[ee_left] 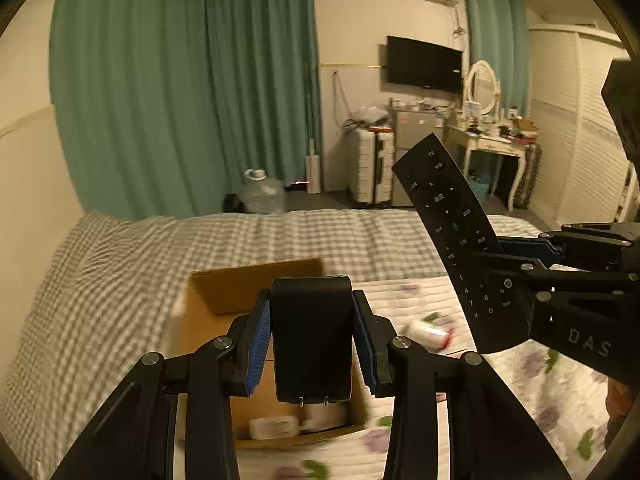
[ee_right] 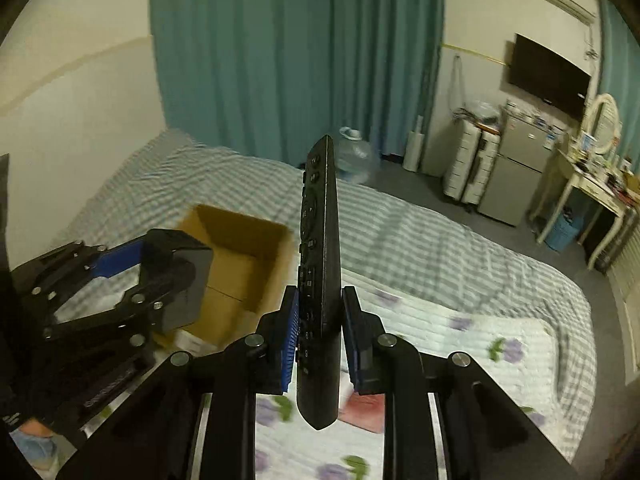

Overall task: Organize rigid objects
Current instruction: 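Carry the adapter and remote over the box and release both into it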

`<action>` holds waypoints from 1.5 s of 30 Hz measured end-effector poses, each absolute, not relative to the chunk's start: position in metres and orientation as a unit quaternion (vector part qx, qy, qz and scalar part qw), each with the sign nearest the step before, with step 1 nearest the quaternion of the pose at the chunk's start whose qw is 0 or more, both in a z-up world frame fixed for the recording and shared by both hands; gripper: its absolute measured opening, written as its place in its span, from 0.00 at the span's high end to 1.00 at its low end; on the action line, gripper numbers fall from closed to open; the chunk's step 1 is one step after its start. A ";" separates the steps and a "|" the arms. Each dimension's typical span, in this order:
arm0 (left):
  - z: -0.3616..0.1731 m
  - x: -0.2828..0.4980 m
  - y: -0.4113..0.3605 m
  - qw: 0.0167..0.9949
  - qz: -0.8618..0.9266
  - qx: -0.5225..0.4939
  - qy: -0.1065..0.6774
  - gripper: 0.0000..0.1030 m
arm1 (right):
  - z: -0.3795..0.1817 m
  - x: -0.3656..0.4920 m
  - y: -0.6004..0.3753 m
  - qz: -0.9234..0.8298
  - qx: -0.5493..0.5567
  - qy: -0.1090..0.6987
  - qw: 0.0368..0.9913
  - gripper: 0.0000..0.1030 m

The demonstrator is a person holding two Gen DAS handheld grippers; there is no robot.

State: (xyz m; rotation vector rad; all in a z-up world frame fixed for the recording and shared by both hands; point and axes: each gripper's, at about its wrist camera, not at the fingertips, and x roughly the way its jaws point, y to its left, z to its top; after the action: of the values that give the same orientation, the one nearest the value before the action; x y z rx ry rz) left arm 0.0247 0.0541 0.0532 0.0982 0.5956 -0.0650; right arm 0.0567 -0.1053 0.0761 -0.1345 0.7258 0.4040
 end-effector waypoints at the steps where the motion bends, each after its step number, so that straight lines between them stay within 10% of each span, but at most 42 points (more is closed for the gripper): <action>1: 0.051 0.025 0.062 0.954 -0.025 0.050 0.294 0.63 | 0.076 0.057 -0.092 0.205 -0.066 0.353 0.911 0.80; 27: -0.066 0.081 0.141 0.916 0.022 0.026 0.400 0.60 | -0.058 0.136 0.018 0.252 -0.073 0.462 0.847 0.79; 31: -0.052 0.074 0.136 0.927 0.047 0.040 0.371 0.35 | -0.039 0.133 0.001 0.246 -0.033 0.439 0.864 0.31; 45: -0.020 0.058 0.026 0.932 0.006 0.055 0.358 0.35 | 0.024 0.099 -0.166 0.124 -0.027 0.367 0.921 0.12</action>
State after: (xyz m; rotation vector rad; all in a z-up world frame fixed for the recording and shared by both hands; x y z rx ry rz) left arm 0.0583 0.0258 -0.0200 0.1133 0.7322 0.0123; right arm 0.0991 -0.1658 0.0242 -0.0549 0.7546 0.2539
